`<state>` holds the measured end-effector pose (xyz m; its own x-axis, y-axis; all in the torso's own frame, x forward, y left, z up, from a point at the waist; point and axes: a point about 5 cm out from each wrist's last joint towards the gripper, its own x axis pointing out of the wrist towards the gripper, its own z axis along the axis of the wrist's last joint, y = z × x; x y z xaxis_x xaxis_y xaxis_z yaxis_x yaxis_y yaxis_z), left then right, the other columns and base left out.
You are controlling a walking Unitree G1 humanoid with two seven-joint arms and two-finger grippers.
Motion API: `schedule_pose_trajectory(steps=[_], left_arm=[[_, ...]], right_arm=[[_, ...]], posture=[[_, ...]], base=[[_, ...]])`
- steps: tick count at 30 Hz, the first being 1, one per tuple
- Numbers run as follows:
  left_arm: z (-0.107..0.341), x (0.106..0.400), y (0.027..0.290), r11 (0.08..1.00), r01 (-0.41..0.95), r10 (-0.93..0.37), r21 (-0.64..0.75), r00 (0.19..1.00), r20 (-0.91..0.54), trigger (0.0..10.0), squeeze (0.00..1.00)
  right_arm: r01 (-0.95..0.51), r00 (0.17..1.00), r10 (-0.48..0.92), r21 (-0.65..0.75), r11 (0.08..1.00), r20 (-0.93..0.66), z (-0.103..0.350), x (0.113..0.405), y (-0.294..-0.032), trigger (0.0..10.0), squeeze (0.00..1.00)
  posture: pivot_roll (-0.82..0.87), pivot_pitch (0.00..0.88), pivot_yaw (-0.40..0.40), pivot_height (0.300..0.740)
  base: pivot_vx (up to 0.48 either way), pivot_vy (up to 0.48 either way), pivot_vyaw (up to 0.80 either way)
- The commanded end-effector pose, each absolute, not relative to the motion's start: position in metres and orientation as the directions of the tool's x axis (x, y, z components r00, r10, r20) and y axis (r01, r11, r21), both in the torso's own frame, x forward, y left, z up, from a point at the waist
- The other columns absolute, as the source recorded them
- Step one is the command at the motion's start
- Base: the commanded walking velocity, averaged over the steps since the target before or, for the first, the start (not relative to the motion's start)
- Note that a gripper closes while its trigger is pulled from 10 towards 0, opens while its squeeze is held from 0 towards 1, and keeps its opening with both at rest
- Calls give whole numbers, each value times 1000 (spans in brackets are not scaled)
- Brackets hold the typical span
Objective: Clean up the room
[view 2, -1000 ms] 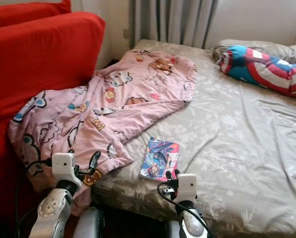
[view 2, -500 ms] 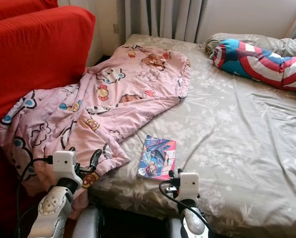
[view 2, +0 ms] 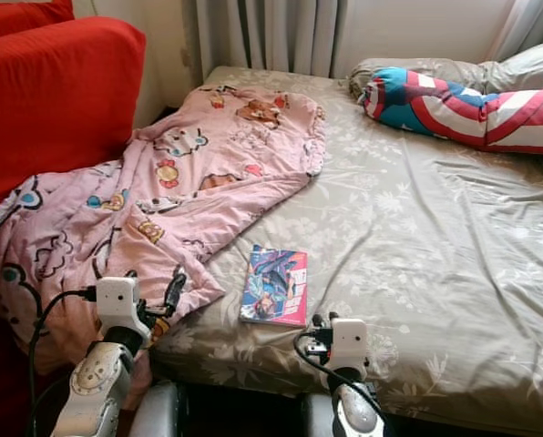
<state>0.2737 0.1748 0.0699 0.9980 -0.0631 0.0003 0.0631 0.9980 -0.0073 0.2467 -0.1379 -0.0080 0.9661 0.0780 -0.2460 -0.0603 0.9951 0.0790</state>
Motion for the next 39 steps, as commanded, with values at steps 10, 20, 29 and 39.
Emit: schedule_pose_trajectory(steps=[10,20,29,39], left_arm=[[71,274,175,998,66,-66,-5,998,-4,10000,0],[71,275,175,998,66,-66,-2,998,-5,10000,0],[70,275,176,998,63,-63,2,998,-13,10000,0],[70,276,175,998,63,-63,6,998,-18,10000,0]], right_arm=[[-65,963,81,73,995,-255,-10,246,-137,10000,0],[-59,964,78,80,995,-253,-11,245,-137,10000,0],[-92,959,104,56,994,-262,-12,245,-134,10000,0],[-136,956,149,69,988,-253,-12,244,-127,10000,0]], posture=[[-83,75,-42,601],[-83,77,-42,577],[-83,79,-41,577],[-83,81,-41,577]], base=[[0,0,0],[0,0,0],[0,0,0],[0,0,769]])
